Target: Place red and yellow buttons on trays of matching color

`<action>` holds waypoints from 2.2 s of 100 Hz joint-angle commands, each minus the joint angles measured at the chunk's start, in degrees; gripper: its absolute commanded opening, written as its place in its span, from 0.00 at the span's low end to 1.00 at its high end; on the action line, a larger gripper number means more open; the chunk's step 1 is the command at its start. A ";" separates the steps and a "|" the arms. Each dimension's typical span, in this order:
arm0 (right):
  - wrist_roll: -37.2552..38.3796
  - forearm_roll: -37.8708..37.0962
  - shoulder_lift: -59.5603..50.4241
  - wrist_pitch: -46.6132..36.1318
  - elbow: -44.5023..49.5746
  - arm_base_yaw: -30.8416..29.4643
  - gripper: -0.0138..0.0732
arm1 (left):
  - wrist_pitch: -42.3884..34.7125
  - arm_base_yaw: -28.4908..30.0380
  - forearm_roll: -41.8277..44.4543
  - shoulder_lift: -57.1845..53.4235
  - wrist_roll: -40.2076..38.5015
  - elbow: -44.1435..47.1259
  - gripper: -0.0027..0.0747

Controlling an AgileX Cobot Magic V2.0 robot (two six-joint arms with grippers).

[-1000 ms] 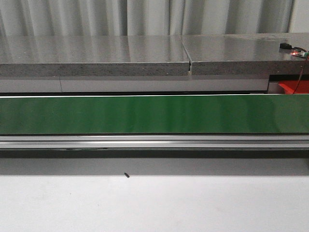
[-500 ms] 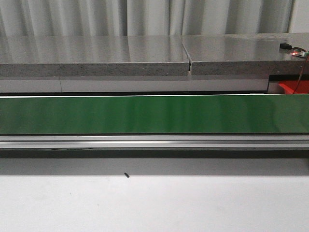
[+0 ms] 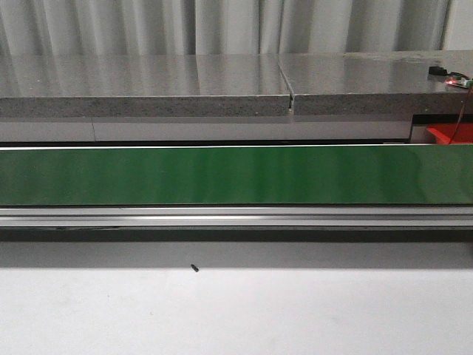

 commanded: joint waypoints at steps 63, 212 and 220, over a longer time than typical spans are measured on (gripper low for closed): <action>0.04 -0.33 -0.85 -4.87 -0.90 0.04 0.08 | -38.00 -8.30 27.47 -17.00 -29.14 24.20 0.01; 0.04 -0.33 -0.85 -4.80 -0.90 0.04 0.08 | -42.69 -8.30 27.26 -31.52 -29.14 37.17 0.01; 0.04 -0.33 -0.85 -4.80 -0.90 0.04 0.08 | -42.69 -8.30 27.26 -31.52 -29.14 37.17 0.01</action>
